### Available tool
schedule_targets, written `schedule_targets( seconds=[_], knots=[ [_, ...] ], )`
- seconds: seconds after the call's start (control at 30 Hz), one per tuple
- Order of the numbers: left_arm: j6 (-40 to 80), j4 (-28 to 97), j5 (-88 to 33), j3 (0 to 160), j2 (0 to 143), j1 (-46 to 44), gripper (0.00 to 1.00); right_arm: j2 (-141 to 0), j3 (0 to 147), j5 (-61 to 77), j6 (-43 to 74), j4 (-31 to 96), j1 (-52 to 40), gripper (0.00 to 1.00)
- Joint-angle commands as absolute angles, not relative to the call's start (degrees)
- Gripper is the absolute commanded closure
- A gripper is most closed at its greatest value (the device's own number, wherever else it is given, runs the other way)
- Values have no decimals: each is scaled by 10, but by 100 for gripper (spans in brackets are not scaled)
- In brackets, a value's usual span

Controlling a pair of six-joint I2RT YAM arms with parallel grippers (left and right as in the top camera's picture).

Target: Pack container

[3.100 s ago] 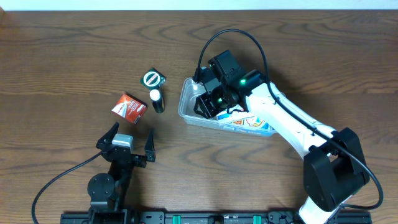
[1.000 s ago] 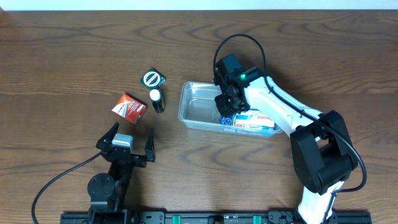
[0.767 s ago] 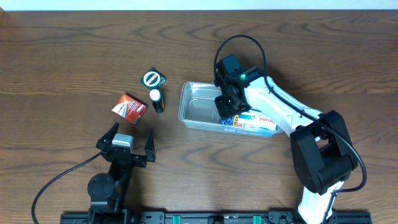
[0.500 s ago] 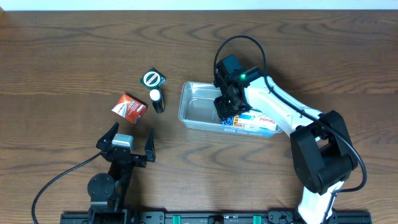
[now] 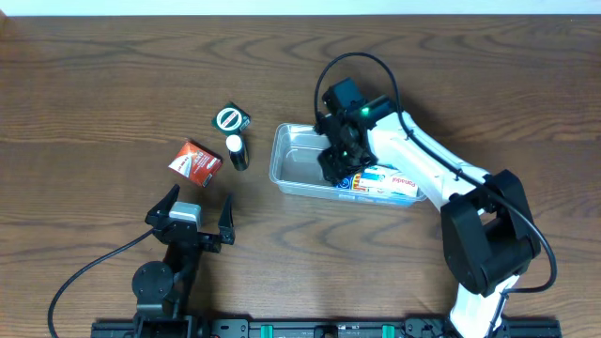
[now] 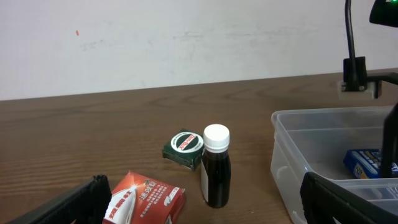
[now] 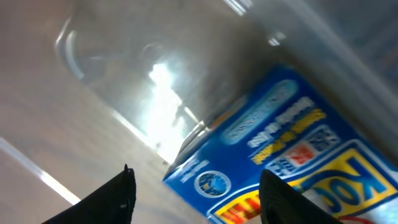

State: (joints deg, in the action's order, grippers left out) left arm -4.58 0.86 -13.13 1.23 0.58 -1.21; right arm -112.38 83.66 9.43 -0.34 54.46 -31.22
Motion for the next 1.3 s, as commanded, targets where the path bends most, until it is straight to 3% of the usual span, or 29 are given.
schedule_targets(
  seconds=[0.0, 0.57, 0.87, 1.0, 1.13, 1.27],
  knots=[
    [-53, 28, -135, 2, 2, -9, 2, -1099, 848, 101, -76, 556, -335, 37],
    [-53, 28, -135, 2, 2, -9, 2, -1097, 865, 88, -107, 574, -349, 32],
    [-53, 28, -135, 2, 2, -9, 2, -1097, 1042, 101, -97, 687, -326, 30],
    [-53, 28, -135, 2, 2, -9, 2, -1097, 1120, 88, -88, 748, -291, 22],
    [-53, 28, -135, 2, 2, -9, 2, -1097, 1179, 65, -49, 790, -220, 1],
    [-53, 28, -135, 2, 2, -9, 2, -1097, 1200, 64, -21, 802, -130, 1]
  ],
)
